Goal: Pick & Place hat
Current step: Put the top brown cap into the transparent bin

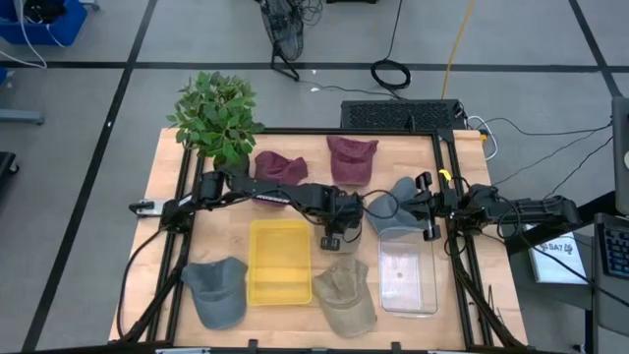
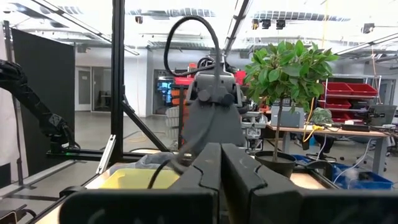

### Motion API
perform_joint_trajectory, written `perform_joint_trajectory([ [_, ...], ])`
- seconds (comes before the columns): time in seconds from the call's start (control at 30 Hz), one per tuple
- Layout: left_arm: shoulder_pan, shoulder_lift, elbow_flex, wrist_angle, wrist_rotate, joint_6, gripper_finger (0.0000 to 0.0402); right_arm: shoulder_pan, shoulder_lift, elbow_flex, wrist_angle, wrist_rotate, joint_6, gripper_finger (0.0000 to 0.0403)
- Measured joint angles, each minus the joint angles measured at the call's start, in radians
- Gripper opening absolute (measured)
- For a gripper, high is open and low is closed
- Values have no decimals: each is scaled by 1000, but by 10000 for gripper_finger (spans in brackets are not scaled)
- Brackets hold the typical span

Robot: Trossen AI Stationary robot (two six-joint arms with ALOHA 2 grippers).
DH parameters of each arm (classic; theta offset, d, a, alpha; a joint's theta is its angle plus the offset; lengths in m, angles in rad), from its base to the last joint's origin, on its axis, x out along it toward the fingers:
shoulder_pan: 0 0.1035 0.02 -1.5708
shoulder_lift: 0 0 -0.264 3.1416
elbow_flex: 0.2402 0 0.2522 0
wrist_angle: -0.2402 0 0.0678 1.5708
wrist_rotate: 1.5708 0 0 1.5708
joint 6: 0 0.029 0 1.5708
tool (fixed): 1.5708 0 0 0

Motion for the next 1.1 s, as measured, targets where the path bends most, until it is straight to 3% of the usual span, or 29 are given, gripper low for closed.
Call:
perform_joint_trajectory([
  [0.2, -26, -67, -1, -7, -77, 48, 9, 0, 0, 0, -14, 0, 0, 0],
  [0.67, -103, -225, 1, -32, -246, -58, 8, 0, 0, 0, -27, 0, 0, 0],
  [1.1, -192, -280, 1, 58, -251, -30, 10, 0, 11, 0, -36, 2, -9, 0],
])
